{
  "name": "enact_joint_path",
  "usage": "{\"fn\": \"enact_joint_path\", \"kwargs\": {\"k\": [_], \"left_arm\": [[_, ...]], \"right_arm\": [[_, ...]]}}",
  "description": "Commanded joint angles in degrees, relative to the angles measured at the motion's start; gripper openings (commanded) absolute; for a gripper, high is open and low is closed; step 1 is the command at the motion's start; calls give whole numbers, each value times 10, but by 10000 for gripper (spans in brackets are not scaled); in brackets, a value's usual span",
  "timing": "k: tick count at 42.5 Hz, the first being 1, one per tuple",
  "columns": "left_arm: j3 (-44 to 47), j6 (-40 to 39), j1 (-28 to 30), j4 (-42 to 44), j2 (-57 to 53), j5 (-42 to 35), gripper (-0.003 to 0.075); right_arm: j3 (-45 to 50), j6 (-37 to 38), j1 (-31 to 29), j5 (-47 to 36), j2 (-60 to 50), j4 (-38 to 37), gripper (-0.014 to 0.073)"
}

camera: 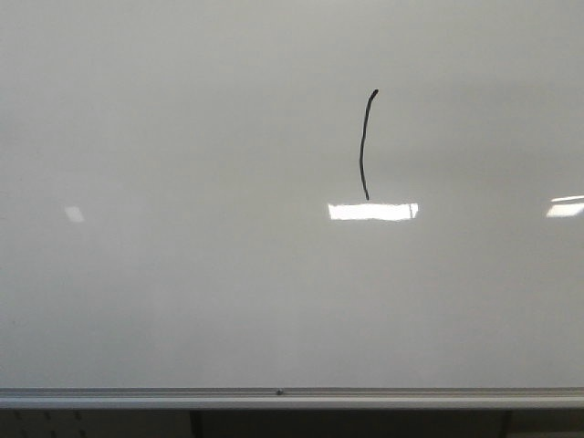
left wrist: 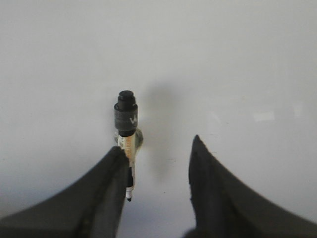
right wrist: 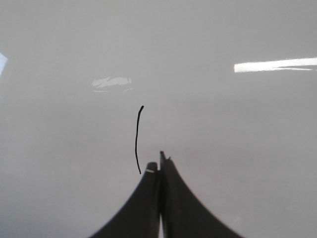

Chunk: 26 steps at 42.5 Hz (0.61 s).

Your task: Write number 1 on whiteboard

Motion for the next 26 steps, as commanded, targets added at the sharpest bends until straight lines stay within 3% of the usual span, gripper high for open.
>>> {"fn": "enact_joint_path", "kwargs": {"k": [1,11,26], "left_arm": [[26,-3,-19,-7,-67,-55,132],[128,-3,-49,-9,-217,-117,-20],[225,-3,-61,-66,-419,-99,-20]], "right_arm": [[-13,-14,-4,-26,-1,12,-88],[20,-17,-4,-47,-64,10,-88],[71,-17,-4,-43,-196,7,-88]]}}
